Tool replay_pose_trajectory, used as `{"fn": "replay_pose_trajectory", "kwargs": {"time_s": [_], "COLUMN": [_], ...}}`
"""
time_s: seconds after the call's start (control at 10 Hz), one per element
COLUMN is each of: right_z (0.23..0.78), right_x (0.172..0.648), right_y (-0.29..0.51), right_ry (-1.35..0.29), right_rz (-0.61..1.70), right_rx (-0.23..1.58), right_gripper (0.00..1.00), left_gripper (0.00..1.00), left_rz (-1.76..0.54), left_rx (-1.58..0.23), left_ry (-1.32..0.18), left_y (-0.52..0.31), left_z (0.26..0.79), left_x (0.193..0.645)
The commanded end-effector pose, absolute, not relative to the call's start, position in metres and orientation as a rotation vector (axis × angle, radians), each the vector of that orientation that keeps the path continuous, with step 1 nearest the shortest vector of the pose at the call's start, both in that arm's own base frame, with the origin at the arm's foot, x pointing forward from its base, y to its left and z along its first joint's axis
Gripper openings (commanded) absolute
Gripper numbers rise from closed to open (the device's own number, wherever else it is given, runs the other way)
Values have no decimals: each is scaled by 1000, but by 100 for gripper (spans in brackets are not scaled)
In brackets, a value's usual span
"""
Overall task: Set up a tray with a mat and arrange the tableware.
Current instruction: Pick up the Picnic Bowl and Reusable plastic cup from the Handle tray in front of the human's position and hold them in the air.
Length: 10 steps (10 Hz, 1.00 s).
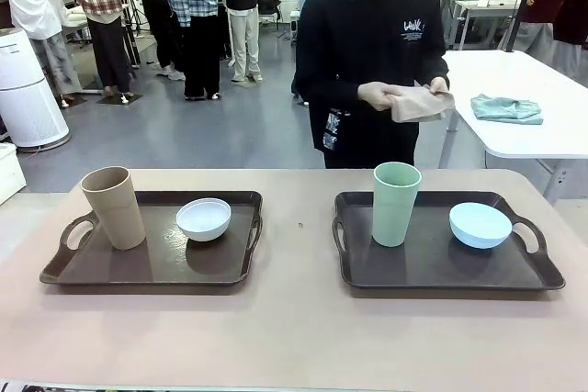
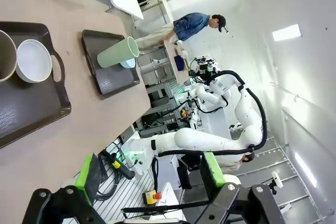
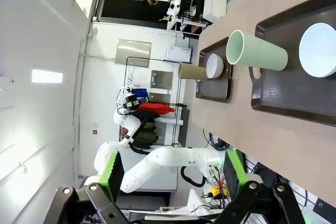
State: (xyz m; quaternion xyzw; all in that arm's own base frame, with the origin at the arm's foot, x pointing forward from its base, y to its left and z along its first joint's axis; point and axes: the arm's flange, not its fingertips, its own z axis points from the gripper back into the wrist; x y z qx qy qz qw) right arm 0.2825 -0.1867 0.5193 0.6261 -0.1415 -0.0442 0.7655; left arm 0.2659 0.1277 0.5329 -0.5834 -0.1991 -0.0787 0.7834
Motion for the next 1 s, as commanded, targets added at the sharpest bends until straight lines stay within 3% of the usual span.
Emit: {"fn": "replay_pose_trajectory", "kwargs": {"time_s": [0.0,0.9], "right_z": [515,519], "right_x": [280,283], "right_y": [-188,-186], "right_ry": [-307,-306], "right_rz": [-66,-94], "right_rx": [1348,1360], "right_gripper": [100,100], "left_gripper": [100,100], "left_rz": [-186,-186], "left_rx": [-1271,-1271], "left_ry": [-455,-455], "left_y": [126,126], "left_z": [532,532], "left_x": [266,266]}}
